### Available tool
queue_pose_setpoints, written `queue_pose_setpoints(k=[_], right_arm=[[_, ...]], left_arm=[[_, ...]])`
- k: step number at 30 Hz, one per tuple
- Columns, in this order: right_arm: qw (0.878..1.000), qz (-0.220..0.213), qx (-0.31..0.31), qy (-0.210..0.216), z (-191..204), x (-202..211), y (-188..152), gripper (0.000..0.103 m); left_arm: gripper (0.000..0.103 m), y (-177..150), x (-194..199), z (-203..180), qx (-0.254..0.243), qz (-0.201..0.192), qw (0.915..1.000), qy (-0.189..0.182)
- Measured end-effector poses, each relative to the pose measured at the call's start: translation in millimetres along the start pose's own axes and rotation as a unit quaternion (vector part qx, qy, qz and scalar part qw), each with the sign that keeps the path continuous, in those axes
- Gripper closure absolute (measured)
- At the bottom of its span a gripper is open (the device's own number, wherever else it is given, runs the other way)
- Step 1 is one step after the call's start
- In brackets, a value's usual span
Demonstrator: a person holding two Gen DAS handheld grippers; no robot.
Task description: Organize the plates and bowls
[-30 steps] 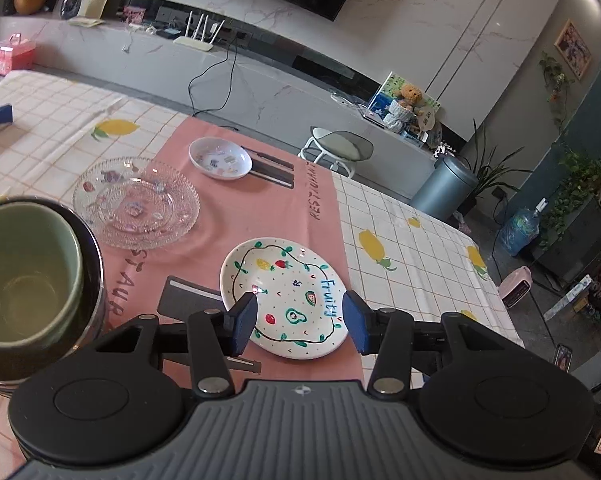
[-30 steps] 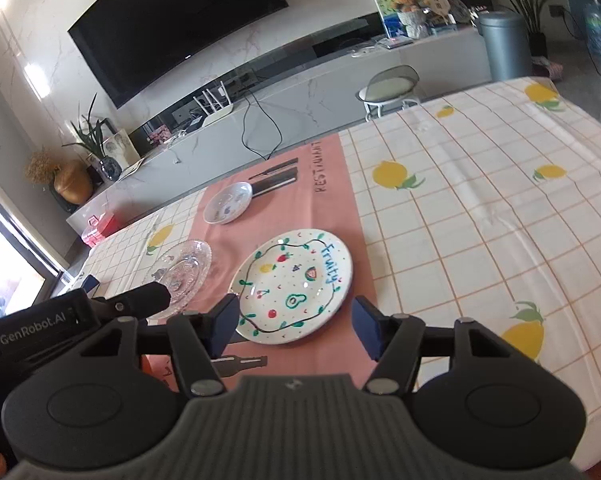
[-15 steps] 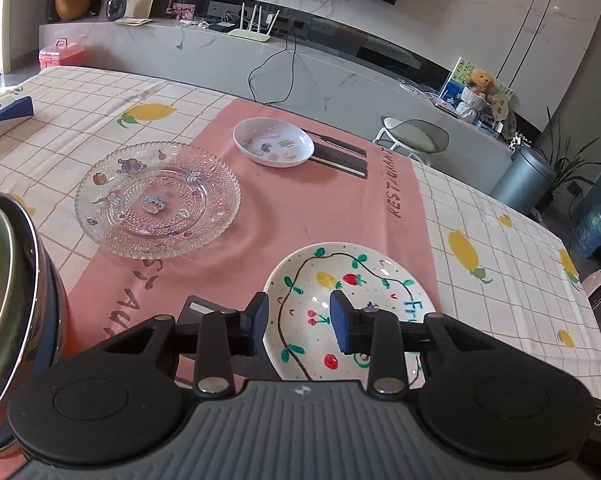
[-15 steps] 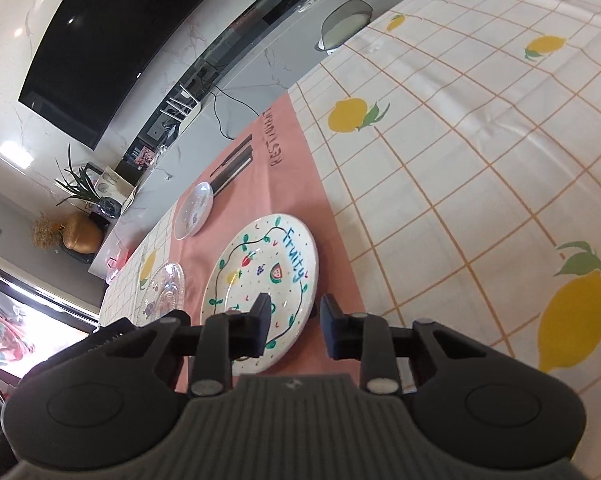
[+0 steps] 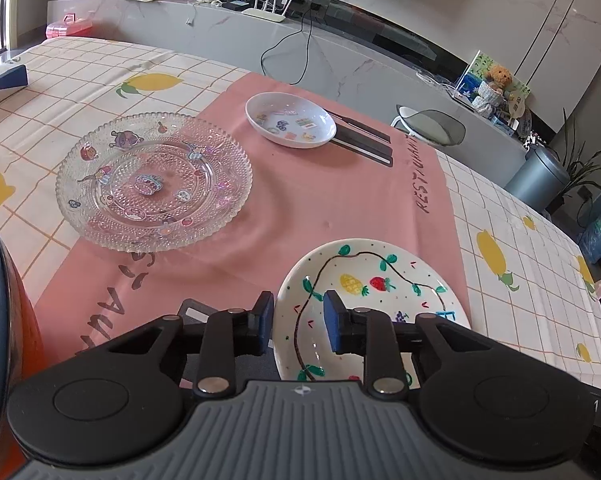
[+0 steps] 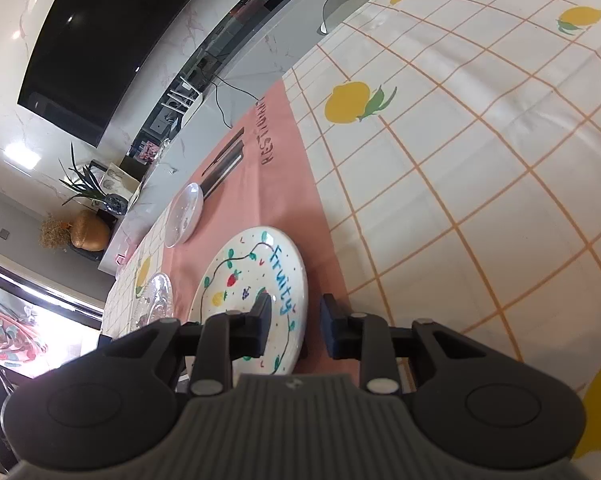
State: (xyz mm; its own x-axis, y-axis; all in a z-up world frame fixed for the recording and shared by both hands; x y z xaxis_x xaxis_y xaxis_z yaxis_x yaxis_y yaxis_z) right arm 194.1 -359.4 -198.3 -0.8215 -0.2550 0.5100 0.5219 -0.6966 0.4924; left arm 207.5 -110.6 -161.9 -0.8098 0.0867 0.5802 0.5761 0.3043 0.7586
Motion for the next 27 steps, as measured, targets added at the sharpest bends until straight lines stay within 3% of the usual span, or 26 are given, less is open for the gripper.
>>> queue_pose_setpoints(k=[5, 15, 27], right_arm=[[1.000, 0.001, -0.005, -0.006, -2, -4, -1, 0.098], [1.000, -0.005, 0.002, -0.017, 2, 9, 5, 0.098], [1.000, -0.011, 0.016, -0.021, 5, 58, 1, 0.098]], left_arm=[[0.083, 0, -1, 3, 0.002, 0.000, 1.0000, 0.000], [0.088, 0, 16, -2, 0.005, -0.001, 0.9999, -0.014], [0.088, -13, 64, -3, 0.007, 0.006, 0.9985, -0.054]])
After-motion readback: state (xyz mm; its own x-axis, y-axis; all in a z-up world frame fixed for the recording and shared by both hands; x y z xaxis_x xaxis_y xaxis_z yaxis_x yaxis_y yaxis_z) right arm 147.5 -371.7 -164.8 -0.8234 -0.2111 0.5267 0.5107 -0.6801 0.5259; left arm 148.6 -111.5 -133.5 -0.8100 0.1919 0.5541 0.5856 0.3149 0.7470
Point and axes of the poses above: each gripper's, at about its wrist camera, not at the fingertips, and x roughly against the way its jaws point, z to its left, y to its top, the point moved 5 cm from there along -x, roughly the way its jaws point, and after that the axes turned 13 degrees about -z, right-handed, at the moved point
